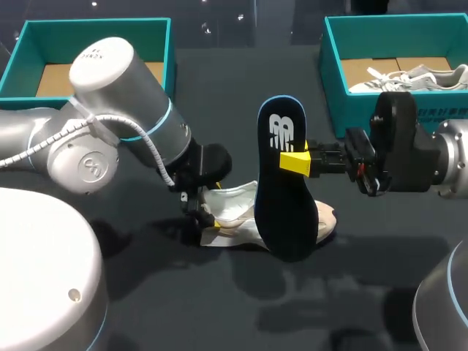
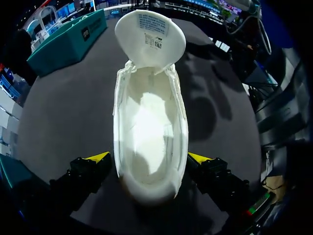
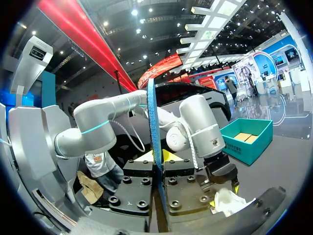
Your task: Take the shoe out of the shoebox, open the shoe tongue, remove and reinsert the insole, then place the shoe into the shoebox
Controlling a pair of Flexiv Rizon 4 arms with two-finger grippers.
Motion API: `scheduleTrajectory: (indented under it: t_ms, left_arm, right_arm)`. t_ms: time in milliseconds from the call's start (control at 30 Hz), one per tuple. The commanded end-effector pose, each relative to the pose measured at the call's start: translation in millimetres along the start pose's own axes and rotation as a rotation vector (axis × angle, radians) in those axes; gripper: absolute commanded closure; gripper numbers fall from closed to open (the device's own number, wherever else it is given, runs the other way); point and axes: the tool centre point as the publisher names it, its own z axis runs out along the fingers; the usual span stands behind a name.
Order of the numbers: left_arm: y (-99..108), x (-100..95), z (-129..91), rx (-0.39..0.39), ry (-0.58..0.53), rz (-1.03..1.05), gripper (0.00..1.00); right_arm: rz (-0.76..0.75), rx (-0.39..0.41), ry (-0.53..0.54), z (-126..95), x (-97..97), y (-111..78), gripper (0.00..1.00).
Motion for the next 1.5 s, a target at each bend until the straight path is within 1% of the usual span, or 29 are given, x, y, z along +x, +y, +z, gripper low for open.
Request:
scheduleTrajectory:
  t_ms: [33,200,633,800,1067,1200,1333,1500]
  left_arm:
    - [-7,-2.9,-1,-0.075,0.006,-0.001,0.0]
    - [-9,-3.4,-2,-0.117,0.013,0.004,0.0]
    - [-7,-1.6,0,-0.169,0.028,0.021,0.0]
    - [-6,-1.6,-1,-0.183,0.034,0.021,0.0]
    - [-6,-0.4,-9,-0.188,0.051,0.031,0.0]
    - [-10,-0.2,-17,-0.181,0.058,0.039,0.0]
    - [-16,-0.8,-25,-0.172,0.04,0.045,0.0]
    - [-29,-11.0,-26,-0.173,0.019,0.041,0.0]
  right_arm:
    - [0.0,-0.001,-0.001,2,-0.2,-0.5,1.0]
    - [0.0,-0.001,-0.001,2,-0.2,-0.5,1.0]
    - [0.0,-0.001,-0.001,2,-0.2,-0.5,1.0]
    - [0.0,-0.001,-0.001,2,-0.2,-0.5,1.0]
    - [0.0,-0.001,-0.001,2,-0.2,-0.5,1.0]
    - [0.0,-0.001,-0.001,2,-0.2,-0.5,1.0]
    - [0.0,-0.001,-0.001,2,-0.2,-0.5,1.0]
    - [0.0,-0.001,-0.001,2,-0.2,-0.5,1.0]
